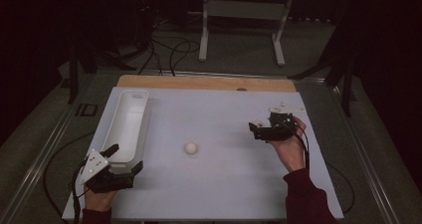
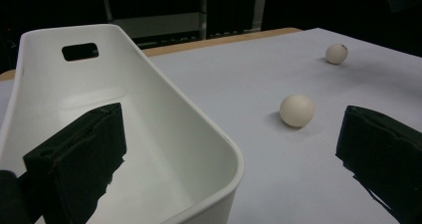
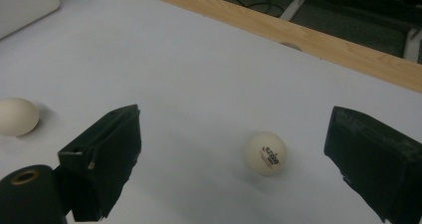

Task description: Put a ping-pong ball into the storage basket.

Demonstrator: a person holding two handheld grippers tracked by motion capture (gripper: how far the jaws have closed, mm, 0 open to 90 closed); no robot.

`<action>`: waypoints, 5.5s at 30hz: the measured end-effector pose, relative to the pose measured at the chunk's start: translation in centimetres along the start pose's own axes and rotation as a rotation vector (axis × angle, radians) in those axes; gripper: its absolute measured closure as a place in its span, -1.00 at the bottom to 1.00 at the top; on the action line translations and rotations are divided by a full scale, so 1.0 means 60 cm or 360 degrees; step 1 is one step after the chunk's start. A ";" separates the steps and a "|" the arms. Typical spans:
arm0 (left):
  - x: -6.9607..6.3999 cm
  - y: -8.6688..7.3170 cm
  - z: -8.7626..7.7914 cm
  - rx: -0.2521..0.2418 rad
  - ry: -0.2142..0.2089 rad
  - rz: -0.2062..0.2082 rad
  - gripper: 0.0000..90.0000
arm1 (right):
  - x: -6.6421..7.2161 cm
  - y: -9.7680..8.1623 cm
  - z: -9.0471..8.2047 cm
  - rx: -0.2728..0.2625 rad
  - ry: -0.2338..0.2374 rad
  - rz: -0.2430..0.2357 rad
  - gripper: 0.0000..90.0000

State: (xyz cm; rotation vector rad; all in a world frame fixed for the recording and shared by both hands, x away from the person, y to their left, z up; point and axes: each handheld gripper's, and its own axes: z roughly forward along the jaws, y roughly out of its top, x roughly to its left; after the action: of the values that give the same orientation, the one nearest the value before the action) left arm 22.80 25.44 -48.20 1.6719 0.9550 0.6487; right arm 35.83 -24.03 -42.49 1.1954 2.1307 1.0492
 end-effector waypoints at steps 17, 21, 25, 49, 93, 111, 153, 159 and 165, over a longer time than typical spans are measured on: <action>0.000 0.000 0.000 -0.0002 0.0001 0.0001 -1.00 | -0.015 -0.003 0.037 0.0093 -0.0011 -0.0021 -0.83; 0.000 0.000 0.000 -0.0001 0.0000 0.0002 -1.00 | -0.017 -0.004 0.041 0.0108 -0.0014 -0.0014 -0.83; 0.000 0.000 0.001 0.0001 -0.0001 0.0002 -1.00 | -0.018 -0.001 0.045 0.0123 -0.0001 0.0002 -0.83; 0.000 0.000 0.002 0.0004 -0.0004 -0.0002 -1.00 | -0.035 0.007 0.073 0.0290 -0.0014 0.0030 -0.83; 0.000 0.000 0.003 0.0014 -0.0008 0.0007 -1.00 | -0.059 -0.011 0.139 0.0492 -0.0023 0.0056 -0.82; 0.000 0.000 0.002 0.0012 -0.0005 0.0003 -1.00 | -0.059 -0.017 0.163 0.0604 -0.0081 0.0068 -0.46; -0.001 0.000 0.003 0.0012 -0.0004 0.0009 -1.00 | -0.038 0.002 0.121 0.0585 0.0025 0.0078 0.12; -0.001 0.000 0.003 0.0013 -0.0004 0.0008 -1.00 | -0.038 0.005 0.111 0.0584 0.0018 0.0068 0.12; -0.001 0.000 0.003 0.0018 -0.0003 0.0012 -1.00 | -0.031 0.010 0.102 0.0557 0.0019 0.0045 0.12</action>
State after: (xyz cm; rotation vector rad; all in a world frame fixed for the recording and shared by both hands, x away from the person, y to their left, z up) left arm 22.93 25.28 -48.27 1.6863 0.9529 0.6478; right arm 41.36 -23.05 -45.56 1.3803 2.3804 0.7120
